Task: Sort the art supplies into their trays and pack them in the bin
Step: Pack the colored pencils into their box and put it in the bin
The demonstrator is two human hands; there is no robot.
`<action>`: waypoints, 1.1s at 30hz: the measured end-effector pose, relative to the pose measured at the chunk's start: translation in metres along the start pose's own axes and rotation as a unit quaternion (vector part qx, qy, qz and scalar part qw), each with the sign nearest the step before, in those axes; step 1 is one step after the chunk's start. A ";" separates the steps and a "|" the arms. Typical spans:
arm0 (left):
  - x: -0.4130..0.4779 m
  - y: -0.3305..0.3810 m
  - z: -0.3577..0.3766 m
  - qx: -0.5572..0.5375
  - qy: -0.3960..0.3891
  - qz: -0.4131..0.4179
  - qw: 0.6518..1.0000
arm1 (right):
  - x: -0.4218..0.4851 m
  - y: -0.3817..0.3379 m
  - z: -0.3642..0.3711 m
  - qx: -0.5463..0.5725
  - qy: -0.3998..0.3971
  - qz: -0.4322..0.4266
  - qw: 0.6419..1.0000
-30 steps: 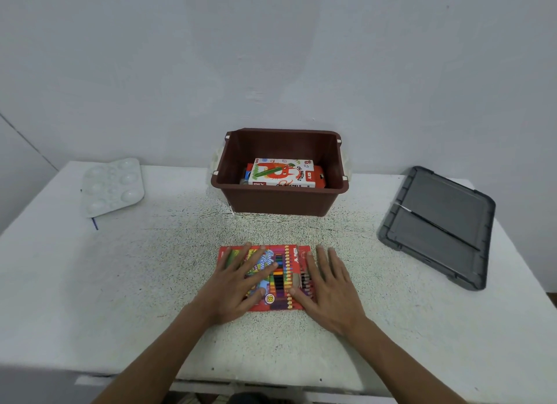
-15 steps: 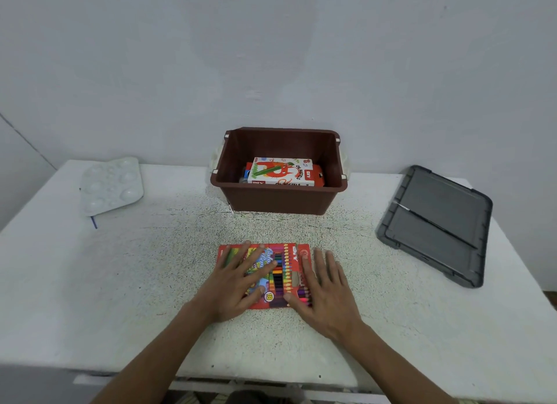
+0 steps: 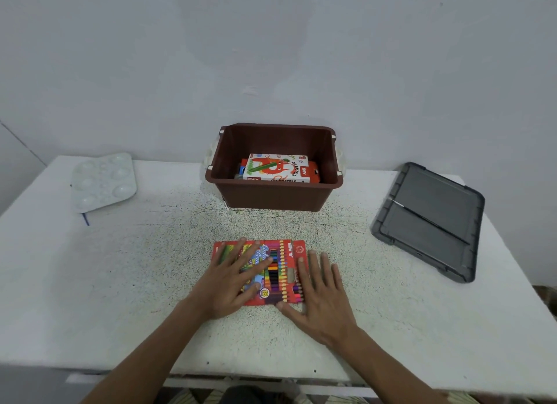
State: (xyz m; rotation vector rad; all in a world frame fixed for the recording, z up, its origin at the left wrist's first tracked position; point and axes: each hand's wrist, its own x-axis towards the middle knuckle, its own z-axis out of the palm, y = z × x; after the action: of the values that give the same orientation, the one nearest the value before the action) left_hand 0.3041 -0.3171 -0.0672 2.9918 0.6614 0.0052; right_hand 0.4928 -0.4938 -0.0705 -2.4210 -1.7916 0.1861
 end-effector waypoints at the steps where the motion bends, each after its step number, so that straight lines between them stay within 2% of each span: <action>1: 0.000 0.000 0.000 0.000 -0.001 0.000 1.000 | -0.003 0.001 0.000 -0.001 0.005 -0.001 1.000; 19: 0.000 0.000 0.004 0.005 0.042 0.010 0.999 | -0.021 -0.016 0.005 -0.019 0.042 0.020 0.999; 25: -0.008 -0.003 0.012 -0.064 0.091 -0.085 0.990 | -0.032 -0.013 0.007 -0.014 0.055 0.010 0.998; 33: -0.008 -0.006 0.021 -0.095 0.089 -0.085 0.988 | -0.031 -0.017 0.004 -0.004 0.038 0.006 0.999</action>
State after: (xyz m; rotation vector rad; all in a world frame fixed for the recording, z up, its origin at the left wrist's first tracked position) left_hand 0.2949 -0.3171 -0.0887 2.7640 0.8786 0.3109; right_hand 0.4670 -0.5179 -0.0710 -2.4102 -1.7504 0.0877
